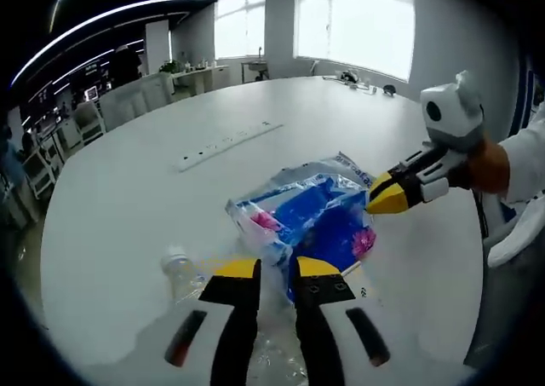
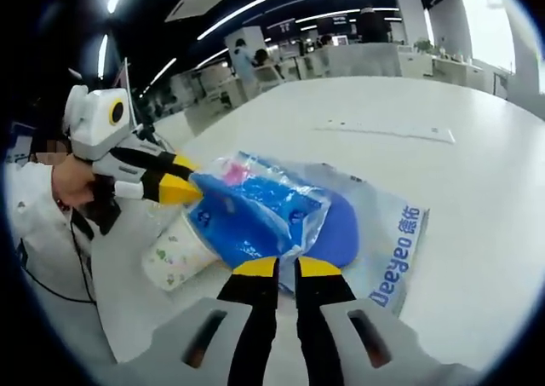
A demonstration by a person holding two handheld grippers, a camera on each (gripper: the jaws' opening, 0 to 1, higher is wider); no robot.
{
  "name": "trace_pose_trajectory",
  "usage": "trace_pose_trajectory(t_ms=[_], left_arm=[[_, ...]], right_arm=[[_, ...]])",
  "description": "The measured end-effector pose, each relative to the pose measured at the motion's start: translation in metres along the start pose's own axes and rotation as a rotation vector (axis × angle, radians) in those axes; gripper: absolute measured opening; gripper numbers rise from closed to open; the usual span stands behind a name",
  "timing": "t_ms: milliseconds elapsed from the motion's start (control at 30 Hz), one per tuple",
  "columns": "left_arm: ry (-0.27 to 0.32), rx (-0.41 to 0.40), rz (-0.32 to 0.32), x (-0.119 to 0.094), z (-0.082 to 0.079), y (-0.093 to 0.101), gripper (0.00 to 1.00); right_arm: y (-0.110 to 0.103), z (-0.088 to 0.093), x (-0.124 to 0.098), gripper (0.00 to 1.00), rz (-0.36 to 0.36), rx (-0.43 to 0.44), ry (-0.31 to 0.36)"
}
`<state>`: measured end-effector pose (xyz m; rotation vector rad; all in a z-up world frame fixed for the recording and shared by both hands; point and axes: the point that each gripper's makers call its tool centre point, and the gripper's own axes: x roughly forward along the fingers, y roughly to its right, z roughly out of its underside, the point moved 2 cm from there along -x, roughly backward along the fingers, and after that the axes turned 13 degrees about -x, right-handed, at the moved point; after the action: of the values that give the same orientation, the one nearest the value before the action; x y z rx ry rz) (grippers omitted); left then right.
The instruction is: Arrange the tabletop items into an orderly group along one side of the table until the central work area is clear of visible clutter.
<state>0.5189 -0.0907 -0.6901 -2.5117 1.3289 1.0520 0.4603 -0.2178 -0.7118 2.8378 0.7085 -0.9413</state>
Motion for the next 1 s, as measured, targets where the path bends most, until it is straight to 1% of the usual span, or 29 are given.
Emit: trace_pose_trajectory(t_ms=[167, 400, 800, 1000], left_arm=[[0.000, 0.013, 0.001, 0.001, 0.001, 0.000, 0.05], [0.006, 0.017, -0.004, 0.000, 0.000, 0.000, 0.01], [0.038, 0.014, -0.002, -0.008, -0.008, 0.002, 0.00], [0.062, 0.016, 0.003, -0.014, -0.017, 0.008, 0.00]], right_arm=[[0.000, -0.001, 0.000, 0.01, 0.005, -0.002, 0.007], [0.001, -0.005, -0.002, 0.00, 0.011, -0.012, 0.025], [-0.002, -0.014, -0.010, 0.00, 0.013, -0.012, 0.054], [0.000, -0.021, -0.018, 0.00, 0.018, -0.004, 0.078]])
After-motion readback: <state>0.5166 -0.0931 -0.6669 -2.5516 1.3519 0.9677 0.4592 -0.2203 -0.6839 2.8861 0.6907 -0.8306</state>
